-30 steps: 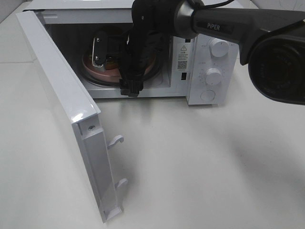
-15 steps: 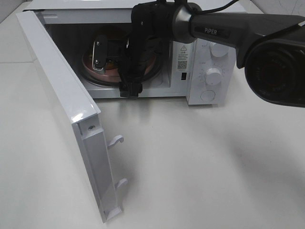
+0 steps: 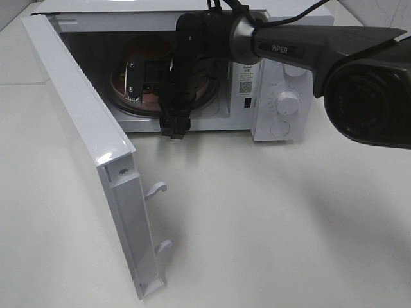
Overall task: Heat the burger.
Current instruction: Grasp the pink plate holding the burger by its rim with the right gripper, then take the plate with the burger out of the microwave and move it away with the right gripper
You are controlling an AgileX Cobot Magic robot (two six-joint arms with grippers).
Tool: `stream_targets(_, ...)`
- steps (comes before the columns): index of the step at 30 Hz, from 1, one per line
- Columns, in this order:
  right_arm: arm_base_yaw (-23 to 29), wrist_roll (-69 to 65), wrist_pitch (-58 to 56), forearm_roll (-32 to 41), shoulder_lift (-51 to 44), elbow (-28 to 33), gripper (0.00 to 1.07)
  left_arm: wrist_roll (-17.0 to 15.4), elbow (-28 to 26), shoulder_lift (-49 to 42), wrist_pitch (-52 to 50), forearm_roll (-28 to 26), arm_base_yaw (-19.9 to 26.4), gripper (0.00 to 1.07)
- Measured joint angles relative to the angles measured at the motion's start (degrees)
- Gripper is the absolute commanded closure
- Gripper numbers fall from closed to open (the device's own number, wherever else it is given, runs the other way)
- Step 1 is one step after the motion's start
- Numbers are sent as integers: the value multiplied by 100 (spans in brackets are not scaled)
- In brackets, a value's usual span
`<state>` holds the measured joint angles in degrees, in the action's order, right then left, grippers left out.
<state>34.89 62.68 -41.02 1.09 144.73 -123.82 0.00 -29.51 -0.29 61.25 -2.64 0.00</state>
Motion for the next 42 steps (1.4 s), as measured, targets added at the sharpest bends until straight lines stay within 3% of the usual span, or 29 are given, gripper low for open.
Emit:
stream_targets(9,0,6,-17,6,0,-11,37,0,0,0,0,0,0,6)
stream_targets(11,0,-6,-6,6,0,-11,50,0,0,0,0,0,0,6)
stream_targets(12,0,-6,-6,6,0,-11,50,0,0,0,0,0,0,6)
stream_targets(13,0,-11,11,6,0,-17,62,0,0,0,0,0,0,6)
stream_targets(15,0,-11,11,6,0,-29,68,0,0,0,0,0,0,6)
stream_targets(16,0,-23,6,11,-6,-29,84,0,0,0,0,0,0,6)
stream_targets(17,0,-23,6,11,-6,-29,84,0,0,0,0,0,0,6)
stream_targets(18,0,-120,-74,52,-23,-46,98,0,0,0,0,0,0,6)
stream_targets(21,11,-189,-160,132,-57,-63,107,0,0,0,0,0,0,6)
stream_targets(38,11,-487,-521,0,-229,-29,107,0,0,0,0,0,0,6)
stream_targets(42,6,-567,-441,-57,-458,367,107,0,0,0,0,0,0,6)
